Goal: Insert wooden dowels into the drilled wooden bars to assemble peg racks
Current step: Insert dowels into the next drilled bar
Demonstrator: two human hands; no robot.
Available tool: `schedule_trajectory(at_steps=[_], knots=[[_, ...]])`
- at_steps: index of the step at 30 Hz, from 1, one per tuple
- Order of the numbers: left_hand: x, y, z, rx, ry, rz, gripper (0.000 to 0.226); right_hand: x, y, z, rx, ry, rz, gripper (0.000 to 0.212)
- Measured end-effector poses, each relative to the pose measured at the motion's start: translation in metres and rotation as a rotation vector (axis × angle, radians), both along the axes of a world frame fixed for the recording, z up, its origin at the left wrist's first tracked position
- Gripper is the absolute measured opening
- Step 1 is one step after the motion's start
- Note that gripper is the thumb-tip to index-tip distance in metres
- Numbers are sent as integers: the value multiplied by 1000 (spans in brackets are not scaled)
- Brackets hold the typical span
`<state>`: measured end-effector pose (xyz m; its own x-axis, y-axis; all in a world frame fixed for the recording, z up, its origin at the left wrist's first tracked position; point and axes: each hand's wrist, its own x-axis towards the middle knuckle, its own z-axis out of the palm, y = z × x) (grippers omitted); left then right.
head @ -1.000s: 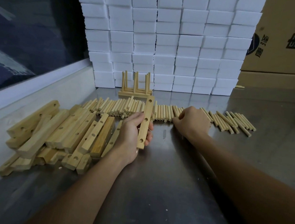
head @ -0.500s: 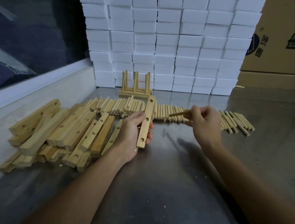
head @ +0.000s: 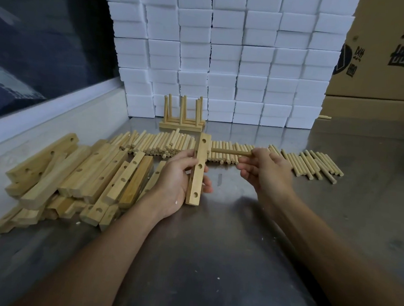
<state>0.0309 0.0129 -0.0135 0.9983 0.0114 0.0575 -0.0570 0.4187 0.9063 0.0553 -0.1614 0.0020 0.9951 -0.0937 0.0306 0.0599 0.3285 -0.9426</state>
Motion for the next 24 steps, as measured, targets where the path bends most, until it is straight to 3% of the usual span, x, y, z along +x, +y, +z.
schedule_trajectory(at_steps=[5, 10, 18, 24], knots=[[0, 2, -1, 24, -1, -52, 38, -1, -1, -1, -65, -55, 42, 15], [-1, 1, 1, 39, 3, -48, 37, -3, 0, -2, -142, -127, 43, 12], [2, 2, -1, 89, 27, -6, 41, -7, 5, -11, -733, -445, -8, 18], [2, 2, -2, 243, -12, 34, 46, -6, 2, -9, -937, -611, -145, 16]])
